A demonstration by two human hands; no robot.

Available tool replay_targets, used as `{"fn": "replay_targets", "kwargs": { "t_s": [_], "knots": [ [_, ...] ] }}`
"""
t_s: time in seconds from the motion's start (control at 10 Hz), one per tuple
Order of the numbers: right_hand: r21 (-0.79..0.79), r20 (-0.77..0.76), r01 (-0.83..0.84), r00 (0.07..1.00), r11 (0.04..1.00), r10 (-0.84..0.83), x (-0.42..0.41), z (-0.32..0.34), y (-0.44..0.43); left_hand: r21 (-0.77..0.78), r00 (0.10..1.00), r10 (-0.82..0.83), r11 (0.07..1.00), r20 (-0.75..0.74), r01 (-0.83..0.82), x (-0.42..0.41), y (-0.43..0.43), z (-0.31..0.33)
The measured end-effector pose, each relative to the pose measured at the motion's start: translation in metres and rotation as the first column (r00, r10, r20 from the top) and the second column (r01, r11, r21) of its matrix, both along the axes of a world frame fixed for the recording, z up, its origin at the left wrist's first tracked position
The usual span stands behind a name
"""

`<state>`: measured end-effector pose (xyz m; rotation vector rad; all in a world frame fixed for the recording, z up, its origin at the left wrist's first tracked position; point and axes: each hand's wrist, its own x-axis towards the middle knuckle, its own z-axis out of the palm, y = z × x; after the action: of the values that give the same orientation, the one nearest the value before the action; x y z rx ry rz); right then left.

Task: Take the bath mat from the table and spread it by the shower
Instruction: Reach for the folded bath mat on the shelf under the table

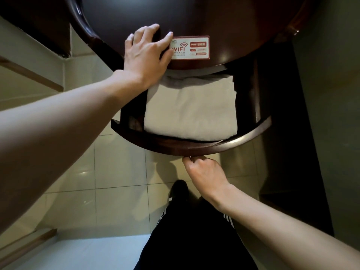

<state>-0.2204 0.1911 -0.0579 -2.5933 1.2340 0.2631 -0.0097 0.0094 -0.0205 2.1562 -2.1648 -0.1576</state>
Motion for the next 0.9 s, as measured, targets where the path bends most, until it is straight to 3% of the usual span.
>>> {"fn": "replay_targets", "kwargs": {
  "t_s": [0.9],
  "knots": [
    [0.016,0.006,-0.014,1.0,1.0,0.014,0.0019,-0.0066,0.0047,-0.002,1.0,0.005,1.0,-0.004,-0.005,0.0006,-0.0008,-0.0033]
  ]
}}
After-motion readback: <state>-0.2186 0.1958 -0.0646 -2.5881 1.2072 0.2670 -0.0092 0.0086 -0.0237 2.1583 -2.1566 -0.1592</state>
